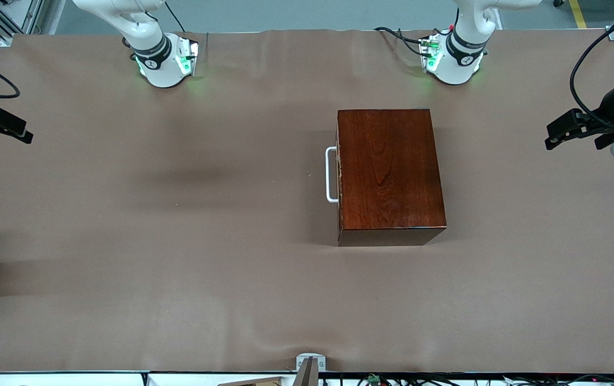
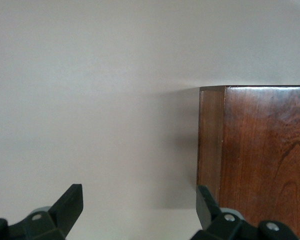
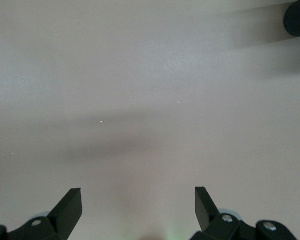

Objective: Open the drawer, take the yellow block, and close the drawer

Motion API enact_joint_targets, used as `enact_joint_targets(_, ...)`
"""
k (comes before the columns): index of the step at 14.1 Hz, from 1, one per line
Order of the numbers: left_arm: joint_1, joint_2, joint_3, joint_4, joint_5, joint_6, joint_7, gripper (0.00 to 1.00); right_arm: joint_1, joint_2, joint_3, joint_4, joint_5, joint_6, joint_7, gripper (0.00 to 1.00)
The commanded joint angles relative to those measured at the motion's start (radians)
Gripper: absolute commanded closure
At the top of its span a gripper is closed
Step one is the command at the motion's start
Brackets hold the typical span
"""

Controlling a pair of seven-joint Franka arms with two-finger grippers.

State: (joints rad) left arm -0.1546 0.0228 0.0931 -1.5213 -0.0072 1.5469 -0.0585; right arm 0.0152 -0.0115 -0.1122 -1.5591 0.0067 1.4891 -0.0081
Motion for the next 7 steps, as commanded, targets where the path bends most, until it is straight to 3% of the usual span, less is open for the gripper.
enact_joint_targets(1, 0.004, -0.009, -0.001, -0.008, -0.004, 0.007, 0.012, 0.00, -0.006, 0.004, 0.005, 0.011, 0.012, -0.001, 0.013, 0.00)
enact_joint_targets(7, 0.000, 0.000, -0.003, 0.001, -0.002, 0.008, 0.012, 0.00, -0.006, 0.005, 0.005, 0.011, 0.012, -0.003, 0.011, 0.00)
